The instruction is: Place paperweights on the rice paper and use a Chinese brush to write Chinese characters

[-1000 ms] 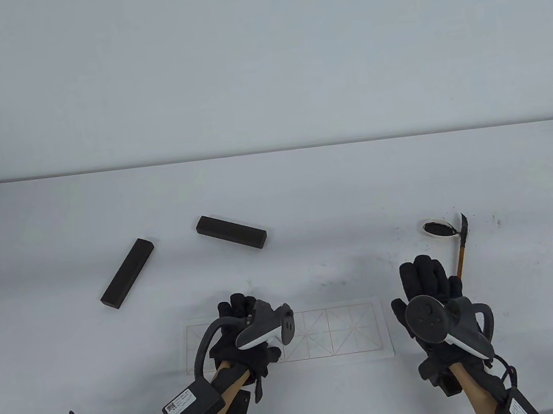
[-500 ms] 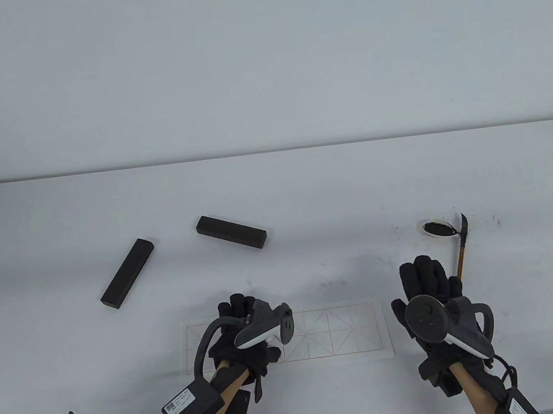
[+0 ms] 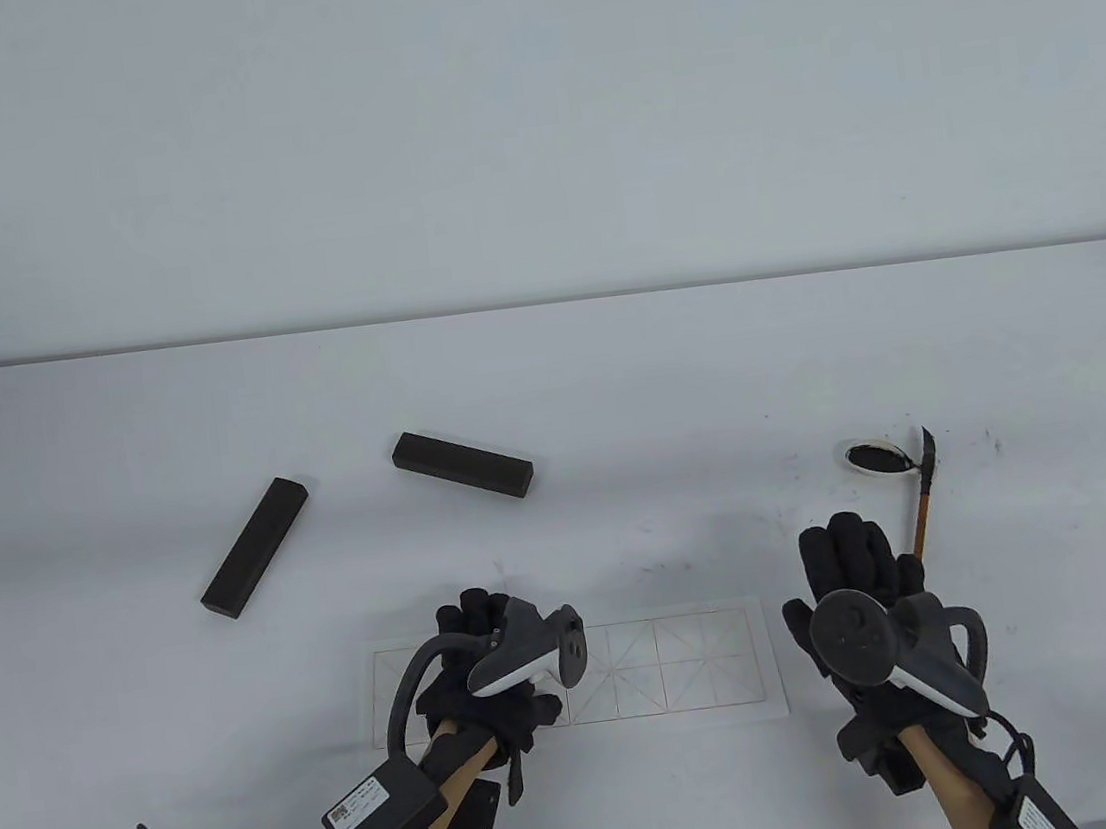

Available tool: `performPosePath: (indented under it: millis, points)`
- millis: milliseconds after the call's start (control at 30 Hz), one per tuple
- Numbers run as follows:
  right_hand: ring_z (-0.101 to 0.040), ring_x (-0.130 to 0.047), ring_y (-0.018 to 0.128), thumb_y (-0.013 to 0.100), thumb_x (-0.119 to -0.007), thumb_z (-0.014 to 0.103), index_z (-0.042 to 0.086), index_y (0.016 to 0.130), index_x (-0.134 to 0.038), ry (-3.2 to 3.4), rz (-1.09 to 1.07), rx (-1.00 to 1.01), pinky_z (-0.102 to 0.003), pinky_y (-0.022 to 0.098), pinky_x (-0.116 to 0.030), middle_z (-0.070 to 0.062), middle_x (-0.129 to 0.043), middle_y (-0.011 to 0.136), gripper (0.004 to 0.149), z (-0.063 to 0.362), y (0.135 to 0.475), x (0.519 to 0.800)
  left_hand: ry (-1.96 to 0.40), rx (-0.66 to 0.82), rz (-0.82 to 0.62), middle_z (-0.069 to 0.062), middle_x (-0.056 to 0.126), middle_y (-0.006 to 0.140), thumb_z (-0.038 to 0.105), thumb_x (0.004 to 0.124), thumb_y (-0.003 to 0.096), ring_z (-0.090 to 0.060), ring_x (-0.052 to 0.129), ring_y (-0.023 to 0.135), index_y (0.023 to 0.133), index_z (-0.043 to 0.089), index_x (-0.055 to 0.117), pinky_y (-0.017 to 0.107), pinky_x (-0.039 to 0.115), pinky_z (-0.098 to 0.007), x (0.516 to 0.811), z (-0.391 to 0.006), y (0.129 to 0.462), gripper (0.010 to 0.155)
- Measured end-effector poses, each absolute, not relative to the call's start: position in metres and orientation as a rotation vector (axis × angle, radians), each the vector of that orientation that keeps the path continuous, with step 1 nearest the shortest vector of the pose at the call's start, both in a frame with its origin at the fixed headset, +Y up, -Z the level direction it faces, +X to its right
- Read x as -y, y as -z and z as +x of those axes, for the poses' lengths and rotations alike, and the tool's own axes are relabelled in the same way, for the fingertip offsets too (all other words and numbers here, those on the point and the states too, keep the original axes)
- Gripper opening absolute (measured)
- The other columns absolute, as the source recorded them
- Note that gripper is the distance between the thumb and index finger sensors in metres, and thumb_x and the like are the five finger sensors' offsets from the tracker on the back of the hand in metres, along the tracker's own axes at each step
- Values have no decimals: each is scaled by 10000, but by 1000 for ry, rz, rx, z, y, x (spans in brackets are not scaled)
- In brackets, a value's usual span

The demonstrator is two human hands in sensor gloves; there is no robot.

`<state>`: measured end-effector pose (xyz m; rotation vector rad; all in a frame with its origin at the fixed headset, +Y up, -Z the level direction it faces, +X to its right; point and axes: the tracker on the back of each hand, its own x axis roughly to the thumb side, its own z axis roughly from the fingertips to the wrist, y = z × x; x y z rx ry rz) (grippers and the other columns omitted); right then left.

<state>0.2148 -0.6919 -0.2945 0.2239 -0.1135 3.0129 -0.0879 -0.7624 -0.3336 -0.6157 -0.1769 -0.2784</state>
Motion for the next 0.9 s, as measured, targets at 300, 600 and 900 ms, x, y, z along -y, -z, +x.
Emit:
performPosePath:
  millis: [300,600,900]
  points:
    - [-537,-310,1027,585,-630,366,10,1107,-323,-3005,211,107,-747,650,-365,-320,-209,1123,703,217,295,691,113,172,-612,-101,-26,1230,551,564,520,-417,-71,1122,1191,213,111,779,-10,-579,735,-109,341,878]
    - [-536,-309,1028,585,-629,365,10,1107,-323,-3009,192,80,-746,651,-365,-323,-206,1122,701,219,298,693,65,-148,-427,-47,-48,1241,538,573,521,-356,-102,1151,1193,278,111,803,-63,-533,681,-181,371,856]
    - [-540,-307,1025,585,-629,365,7,1107,-323,-3003,191,80,-746,649,-365,-322,-207,1122,703,220,298,692,61,-607,-403,84,-92,1253,569,564,511,-278,-101,1213,1163,424,52,845,-97,-495,668,-286,424,842]
